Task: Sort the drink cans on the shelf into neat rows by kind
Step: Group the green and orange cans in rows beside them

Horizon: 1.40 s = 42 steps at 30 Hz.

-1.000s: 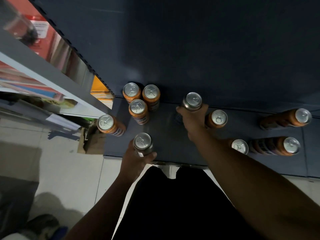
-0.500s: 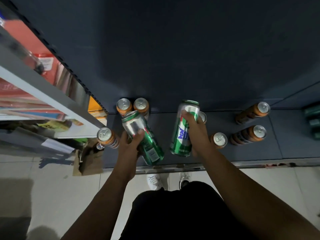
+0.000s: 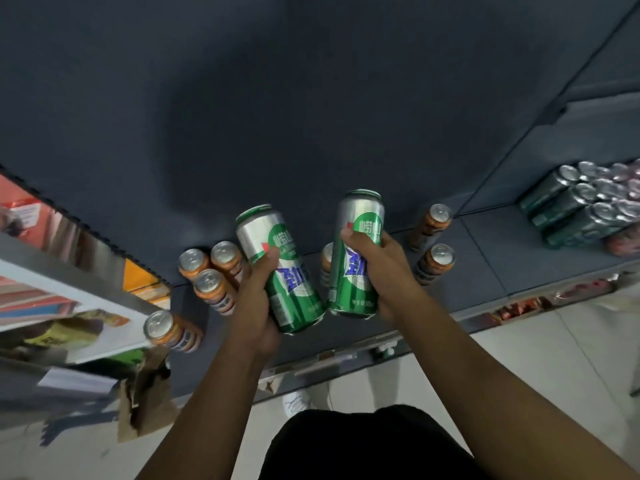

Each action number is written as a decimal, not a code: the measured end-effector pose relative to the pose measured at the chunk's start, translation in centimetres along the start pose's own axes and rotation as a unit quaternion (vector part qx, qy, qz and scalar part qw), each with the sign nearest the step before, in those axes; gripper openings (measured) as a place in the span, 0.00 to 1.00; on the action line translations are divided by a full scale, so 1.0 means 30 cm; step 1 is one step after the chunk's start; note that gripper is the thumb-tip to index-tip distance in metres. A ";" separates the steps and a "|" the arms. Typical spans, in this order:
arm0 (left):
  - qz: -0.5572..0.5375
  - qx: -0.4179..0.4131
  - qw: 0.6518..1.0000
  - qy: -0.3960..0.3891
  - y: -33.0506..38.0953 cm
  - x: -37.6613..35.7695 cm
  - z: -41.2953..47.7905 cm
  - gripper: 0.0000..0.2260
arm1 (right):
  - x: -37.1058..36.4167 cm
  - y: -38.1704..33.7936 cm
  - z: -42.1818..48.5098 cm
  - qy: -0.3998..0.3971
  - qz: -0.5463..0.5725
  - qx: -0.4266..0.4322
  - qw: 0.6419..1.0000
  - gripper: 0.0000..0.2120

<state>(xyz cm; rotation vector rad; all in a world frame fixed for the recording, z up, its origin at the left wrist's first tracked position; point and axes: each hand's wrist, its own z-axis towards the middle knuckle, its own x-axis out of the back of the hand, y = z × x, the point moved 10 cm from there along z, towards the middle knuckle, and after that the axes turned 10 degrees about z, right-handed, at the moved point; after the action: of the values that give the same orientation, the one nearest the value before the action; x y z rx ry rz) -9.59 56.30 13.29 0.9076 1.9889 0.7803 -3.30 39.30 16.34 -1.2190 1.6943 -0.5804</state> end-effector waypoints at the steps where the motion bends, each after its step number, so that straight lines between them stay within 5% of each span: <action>1: -0.009 0.009 1.000 -0.023 -0.004 -0.064 -0.013 0.18 | 0.031 -0.043 -0.016 0.003 0.000 0.016 1.000 0.13; 9: 0.033 0.048 0.995 -0.077 -0.164 -0.488 -0.117 0.20 | 0.425 -0.305 -0.175 0.021 0.025 0.076 0.997 0.12; 13: 0.094 0.063 0.988 -0.106 -0.294 -0.729 -0.186 0.39 | 0.676 -0.427 -0.261 0.047 0.047 0.116 0.991 0.18; 17: 0.109 0.095 0.974 -0.172 -0.431 -0.989 -0.281 0.18 | 0.933 -0.533 -0.354 0.101 0.062 0.151 0.981 0.18; 36: 0.272 0.174 0.893 -0.313 -0.834 -1.702 -0.161 0.24 | 1.654 -0.754 -0.381 0.299 0.100 0.176 0.933 0.19; 42: 0.303 0.124 0.862 -0.386 -0.867 -1.985 -0.002 0.33 | 1.801 -0.915 -0.247 0.343 0.067 0.180 0.919 0.17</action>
<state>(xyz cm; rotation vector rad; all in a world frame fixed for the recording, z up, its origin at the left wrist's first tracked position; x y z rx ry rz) 7.40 -6.29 17.45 1.7234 1.0914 0.3627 -0.68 -21.64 19.16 -0.6507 2.0901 -1.2778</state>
